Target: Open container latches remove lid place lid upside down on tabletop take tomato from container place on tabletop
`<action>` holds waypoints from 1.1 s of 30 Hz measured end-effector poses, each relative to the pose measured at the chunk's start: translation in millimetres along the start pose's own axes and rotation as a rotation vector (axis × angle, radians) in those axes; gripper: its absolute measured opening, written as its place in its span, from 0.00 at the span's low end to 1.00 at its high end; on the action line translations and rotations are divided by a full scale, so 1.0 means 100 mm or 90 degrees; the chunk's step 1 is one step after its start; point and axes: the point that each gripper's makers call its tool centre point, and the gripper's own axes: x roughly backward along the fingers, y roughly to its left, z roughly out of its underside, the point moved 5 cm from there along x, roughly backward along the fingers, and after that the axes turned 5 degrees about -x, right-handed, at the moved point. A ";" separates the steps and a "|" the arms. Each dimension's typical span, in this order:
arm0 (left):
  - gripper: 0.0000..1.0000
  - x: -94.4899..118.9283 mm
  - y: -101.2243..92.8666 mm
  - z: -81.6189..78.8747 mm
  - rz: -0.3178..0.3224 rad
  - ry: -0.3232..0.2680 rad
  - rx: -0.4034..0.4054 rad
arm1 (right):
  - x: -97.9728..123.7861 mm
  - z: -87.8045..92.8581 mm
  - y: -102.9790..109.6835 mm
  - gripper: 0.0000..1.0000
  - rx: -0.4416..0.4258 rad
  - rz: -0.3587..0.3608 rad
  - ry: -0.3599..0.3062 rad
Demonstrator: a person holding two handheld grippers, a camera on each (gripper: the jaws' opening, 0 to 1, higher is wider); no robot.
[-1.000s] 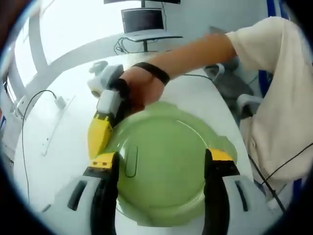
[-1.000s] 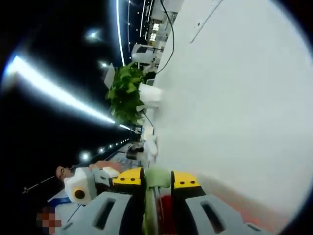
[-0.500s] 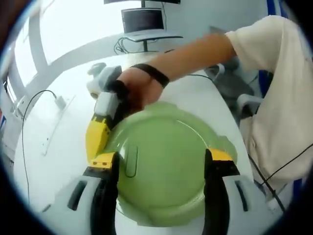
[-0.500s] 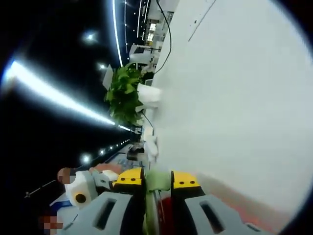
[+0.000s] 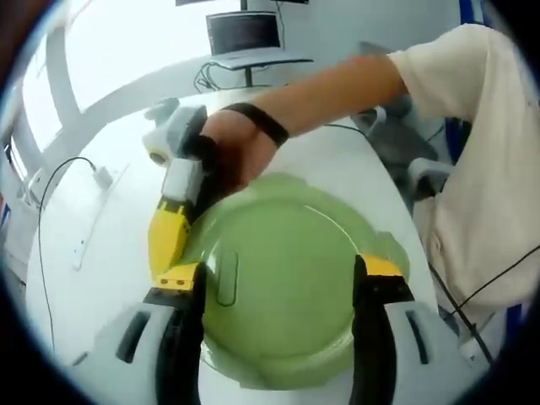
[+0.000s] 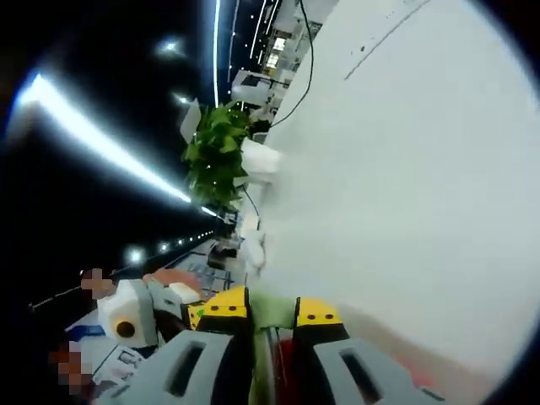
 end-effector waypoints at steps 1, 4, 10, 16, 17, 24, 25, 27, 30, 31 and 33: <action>0.64 0.00 0.00 0.00 0.001 0.001 -0.001 | 0.00 0.00 0.01 0.10 0.000 0.002 0.000; 0.64 0.00 0.00 0.00 0.003 -0.003 -0.003 | 0.00 -0.01 0.03 0.10 0.029 0.015 0.002; 0.64 0.00 -0.01 0.01 0.001 -0.016 -0.002 | 0.01 -0.04 0.03 0.09 0.073 0.024 -0.003; 0.64 0.00 -0.01 0.01 0.001 -0.017 -0.003 | 0.01 -0.08 0.04 0.09 0.136 0.050 -0.006; 0.64 0.00 0.00 0.01 0.001 -0.017 -0.003 | 0.00 -0.09 0.05 0.09 0.154 0.055 -0.010; 0.64 -0.01 0.02 0.01 0.006 -0.022 -0.009 | 0.01 -0.11 0.07 0.09 0.189 0.067 -0.019; 0.64 -0.01 0.02 0.01 0.006 -0.022 -0.009 | 0.01 -0.12 0.07 0.08 0.203 0.072 -0.018; 0.64 -0.01 0.02 0.01 0.005 -0.024 -0.009 | 0.00 -0.13 0.08 0.08 0.218 0.080 -0.023; 0.64 -0.01 0.02 0.01 0.004 -0.029 -0.008 | 0.01 -0.15 0.08 0.08 0.244 0.088 -0.025; 0.64 -0.01 0.02 0.01 0.004 -0.030 -0.008 | 0.01 -0.14 0.09 0.08 0.244 0.090 -0.026; 0.64 -0.01 0.02 0.01 0.005 -0.028 -0.009 | 0.02 -0.14 0.09 0.08 0.273 0.096 -0.034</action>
